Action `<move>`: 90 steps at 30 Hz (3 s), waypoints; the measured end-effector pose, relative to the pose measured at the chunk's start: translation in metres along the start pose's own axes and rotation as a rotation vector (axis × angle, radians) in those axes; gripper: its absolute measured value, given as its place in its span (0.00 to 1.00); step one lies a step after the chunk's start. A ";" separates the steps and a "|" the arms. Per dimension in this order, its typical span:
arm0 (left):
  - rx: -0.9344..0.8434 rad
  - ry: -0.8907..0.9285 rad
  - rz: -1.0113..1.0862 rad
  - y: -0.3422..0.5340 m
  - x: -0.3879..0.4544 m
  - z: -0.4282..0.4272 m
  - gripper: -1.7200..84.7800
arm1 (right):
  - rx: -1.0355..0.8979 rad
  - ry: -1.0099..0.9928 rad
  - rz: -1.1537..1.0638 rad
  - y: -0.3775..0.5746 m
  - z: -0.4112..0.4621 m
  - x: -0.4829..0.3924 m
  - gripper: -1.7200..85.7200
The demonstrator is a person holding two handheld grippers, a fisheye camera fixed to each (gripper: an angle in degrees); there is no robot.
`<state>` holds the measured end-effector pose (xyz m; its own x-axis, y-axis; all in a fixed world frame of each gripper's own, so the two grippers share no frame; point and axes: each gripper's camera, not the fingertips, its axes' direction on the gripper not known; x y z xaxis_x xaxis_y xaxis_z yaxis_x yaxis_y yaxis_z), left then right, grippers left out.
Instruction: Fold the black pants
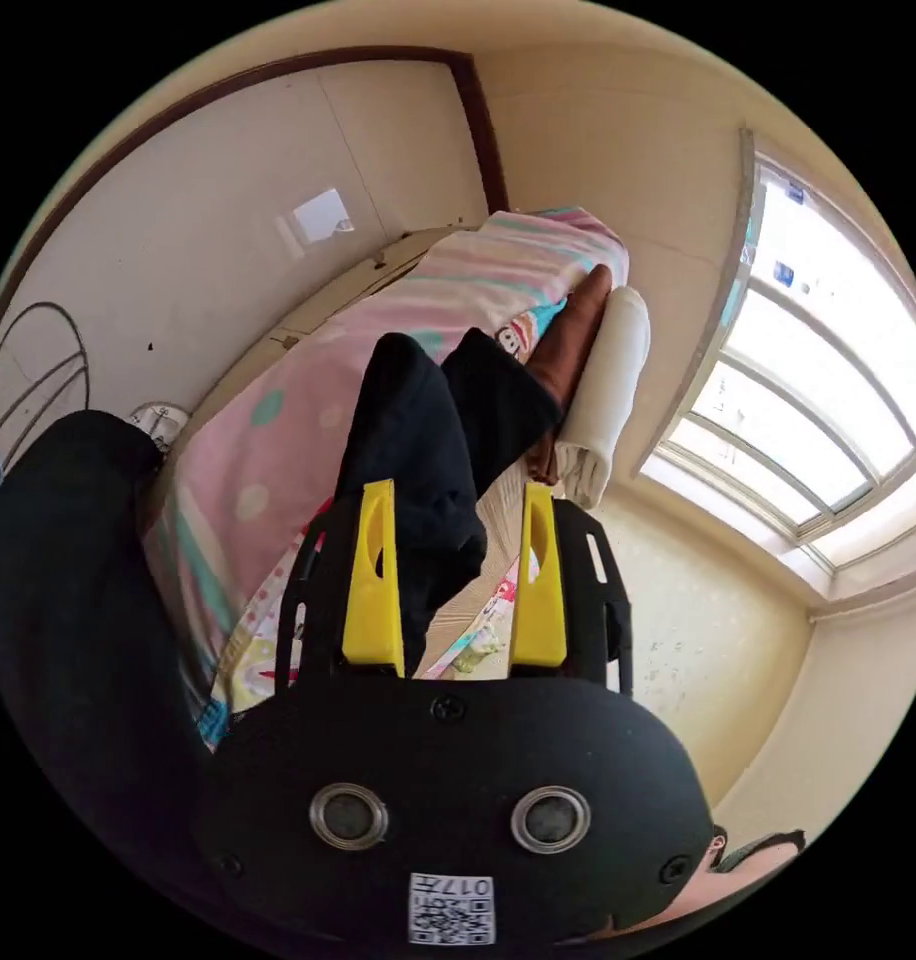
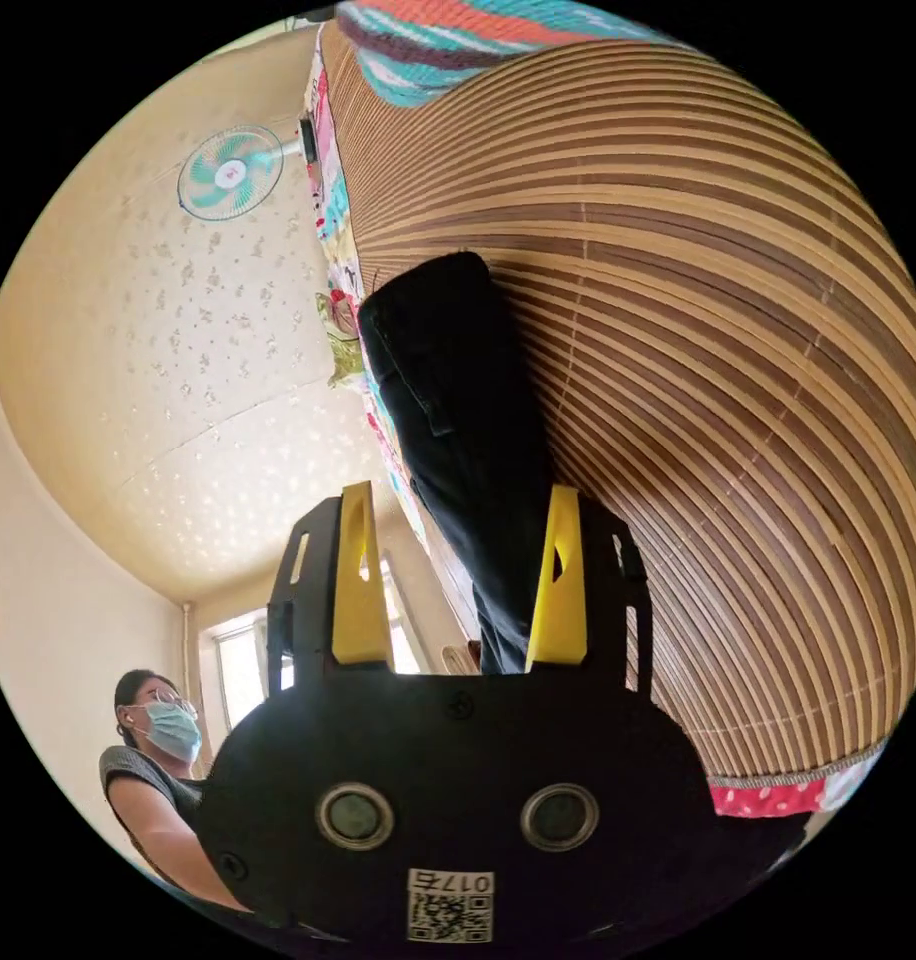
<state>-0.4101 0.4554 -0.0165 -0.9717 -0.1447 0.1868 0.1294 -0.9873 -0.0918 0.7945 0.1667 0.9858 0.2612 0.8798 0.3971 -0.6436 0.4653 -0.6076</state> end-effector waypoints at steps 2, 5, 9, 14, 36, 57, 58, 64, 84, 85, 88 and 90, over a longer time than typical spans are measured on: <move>-0.125 -0.156 0.069 -0.005 0.008 0.012 0.24 | 0.001 0.049 -0.017 -0.001 0.007 -0.001 0.25; -0.145 -0.097 0.025 0.000 -0.002 0.023 0.26 | -0.054 0.153 -0.090 -0.008 0.023 -0.012 0.21; -0.101 0.004 -0.014 0.008 0.000 0.030 0.23 | -0.114 0.251 -0.122 -0.019 0.040 -0.030 0.11; -0.306 -0.225 0.185 0.004 0.061 0.066 0.22 | -0.072 0.345 -0.183 -0.018 0.024 -0.046 0.07; -0.464 -0.350 0.832 0.055 0.304 0.131 0.19 | -0.285 0.417 -0.113 0.108 0.020 0.034 0.03; -0.417 -0.625 0.774 0.065 0.385 0.207 0.02 | -0.211 0.290 -0.013 0.146 0.157 0.081 0.02; -0.420 -0.609 0.780 0.063 0.392 0.205 0.02 | -0.243 0.328 -0.030 0.146 0.170 0.081 0.02; -0.603 -0.725 0.912 0.097 0.378 0.208 0.14 | -0.684 0.641 -0.307 0.168 0.302 0.068 0.03; -0.637 -0.522 0.988 0.123 0.429 0.208 0.17 | -1.391 0.714 -0.546 0.320 0.682 0.125 0.10; -0.633 -0.517 1.009 0.127 0.432 0.205 0.17 | -1.419 0.801 -0.508 0.327 0.704 0.132 0.09; -0.596 -0.558 1.052 0.137 0.434 0.190 0.17 | -1.465 0.859 -0.466 0.340 0.755 0.134 0.06; -0.539 -0.561 0.985 0.127 0.421 0.174 0.17 | -1.410 0.677 -0.502 0.335 0.774 0.112 0.06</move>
<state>-0.7682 0.2573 0.2209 -0.2737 -0.9430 0.1893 0.5260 -0.3115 -0.7914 0.0517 0.3462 1.3591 0.7211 0.3259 0.6115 0.6227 0.0823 -0.7781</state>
